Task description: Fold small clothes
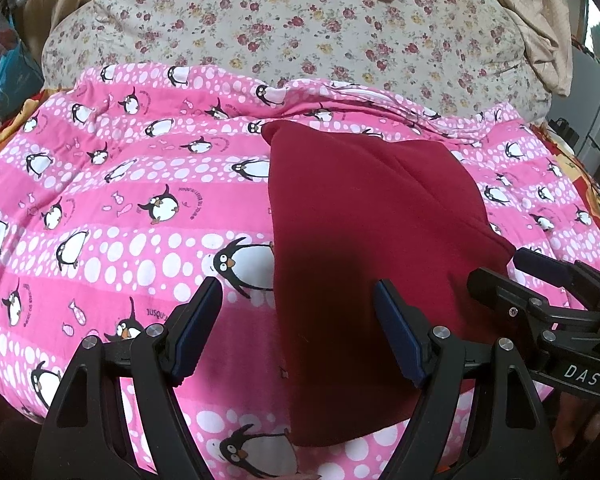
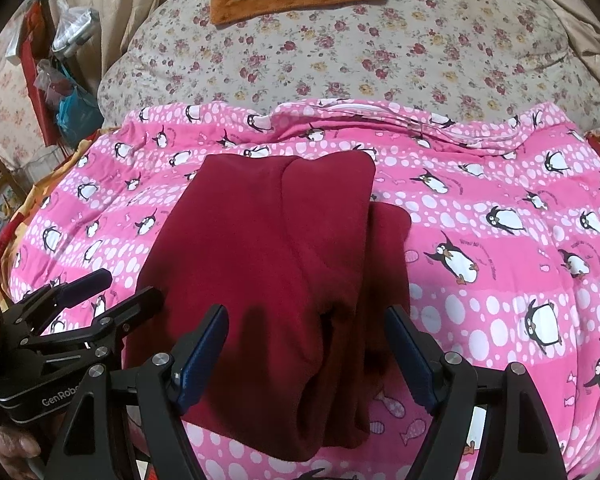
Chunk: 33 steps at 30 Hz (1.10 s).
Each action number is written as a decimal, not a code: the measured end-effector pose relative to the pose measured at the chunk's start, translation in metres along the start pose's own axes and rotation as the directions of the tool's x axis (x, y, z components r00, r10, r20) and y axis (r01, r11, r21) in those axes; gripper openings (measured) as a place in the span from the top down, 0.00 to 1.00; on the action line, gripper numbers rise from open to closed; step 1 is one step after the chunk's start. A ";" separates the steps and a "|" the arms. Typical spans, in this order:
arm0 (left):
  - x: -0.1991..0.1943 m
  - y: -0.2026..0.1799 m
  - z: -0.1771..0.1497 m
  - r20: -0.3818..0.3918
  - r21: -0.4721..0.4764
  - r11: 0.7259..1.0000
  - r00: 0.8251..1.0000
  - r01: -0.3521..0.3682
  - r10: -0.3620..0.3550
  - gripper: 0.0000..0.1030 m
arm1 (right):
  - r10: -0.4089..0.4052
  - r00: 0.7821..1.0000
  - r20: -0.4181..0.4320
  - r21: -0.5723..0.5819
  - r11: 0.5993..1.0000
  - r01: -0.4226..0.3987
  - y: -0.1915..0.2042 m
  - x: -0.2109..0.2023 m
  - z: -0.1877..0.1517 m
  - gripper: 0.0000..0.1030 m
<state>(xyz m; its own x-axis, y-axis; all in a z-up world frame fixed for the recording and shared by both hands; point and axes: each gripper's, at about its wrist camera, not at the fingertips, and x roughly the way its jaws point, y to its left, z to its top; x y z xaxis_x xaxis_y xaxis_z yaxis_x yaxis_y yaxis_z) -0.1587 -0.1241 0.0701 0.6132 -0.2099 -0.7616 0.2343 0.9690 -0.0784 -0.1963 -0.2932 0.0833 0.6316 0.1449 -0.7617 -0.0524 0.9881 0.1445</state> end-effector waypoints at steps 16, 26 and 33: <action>0.005 0.004 0.002 -0.005 -0.007 1.000 1.000 0.002 -0.002 0.24 | -0.001 1.000 -0.014 0.004 1.000 0.002 0.000 0.008 0.001 0.25; 0.006 0.004 0.003 0.000 -0.007 1.000 1.000 -0.003 0.003 0.24 | -0.003 1.000 -0.018 0.006 1.000 0.003 0.002 0.009 0.001 0.25; 0.005 0.006 0.003 0.003 -0.012 1.000 1.000 -0.003 0.003 0.24 | -0.002 1.000 -0.018 0.006 1.000 0.002 0.002 0.009 0.001 0.25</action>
<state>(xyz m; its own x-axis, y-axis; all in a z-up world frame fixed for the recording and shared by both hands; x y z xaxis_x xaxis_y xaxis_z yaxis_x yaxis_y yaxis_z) -0.1519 -0.1200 0.0679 0.6162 -0.2072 -0.7598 0.2230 0.9712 -0.0840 -0.1897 -0.2899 0.0777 0.6174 0.1439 -0.7734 -0.0462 0.9881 0.1469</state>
